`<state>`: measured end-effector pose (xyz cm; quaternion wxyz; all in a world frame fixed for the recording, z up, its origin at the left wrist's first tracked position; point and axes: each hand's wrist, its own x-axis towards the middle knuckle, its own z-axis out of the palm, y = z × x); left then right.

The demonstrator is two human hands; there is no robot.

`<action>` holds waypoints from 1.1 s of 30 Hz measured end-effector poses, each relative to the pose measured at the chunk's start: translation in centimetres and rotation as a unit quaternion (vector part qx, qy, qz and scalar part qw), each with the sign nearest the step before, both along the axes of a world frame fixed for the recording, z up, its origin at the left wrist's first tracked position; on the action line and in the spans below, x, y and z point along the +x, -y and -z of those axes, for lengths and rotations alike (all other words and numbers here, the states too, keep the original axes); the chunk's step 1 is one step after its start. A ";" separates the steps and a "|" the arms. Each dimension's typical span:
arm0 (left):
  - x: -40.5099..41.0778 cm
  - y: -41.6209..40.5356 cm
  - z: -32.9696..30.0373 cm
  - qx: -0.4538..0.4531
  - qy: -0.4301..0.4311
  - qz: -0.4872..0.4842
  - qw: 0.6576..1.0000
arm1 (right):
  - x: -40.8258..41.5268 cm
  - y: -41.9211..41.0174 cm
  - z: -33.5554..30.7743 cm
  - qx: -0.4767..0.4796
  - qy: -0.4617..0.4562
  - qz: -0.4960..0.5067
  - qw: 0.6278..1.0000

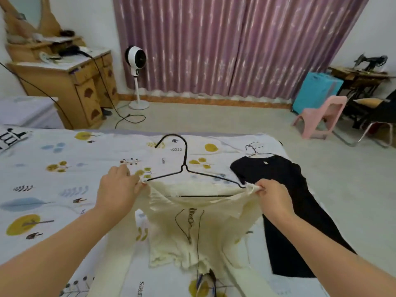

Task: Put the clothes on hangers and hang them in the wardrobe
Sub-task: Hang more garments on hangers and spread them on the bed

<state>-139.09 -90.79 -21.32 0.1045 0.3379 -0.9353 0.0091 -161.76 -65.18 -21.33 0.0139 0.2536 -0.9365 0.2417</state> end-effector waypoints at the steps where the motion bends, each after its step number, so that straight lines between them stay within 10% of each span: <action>1: -0.5 0.6 1.6 -0.005 -0.004 -0.005 1.000 | -0.7 0.6 1.7 0.008 -0.007 0.012 1.000; 11: -11.5 9.0 8.1 0.169 -0.133 -0.034 0.976 | -8.7 11.1 6.3 -0.133 0.145 -0.009 0.980; 20: -7.1 -2.5 31.6 0.230 0.184 0.054 0.954 | 4.3 10.4 27.9 0.319 0.192 -0.164 0.914; 33: -7.0 -4.2 29.9 0.212 0.273 0.038 0.938 | 3.8 9.2 28.1 0.311 0.228 -0.211 0.898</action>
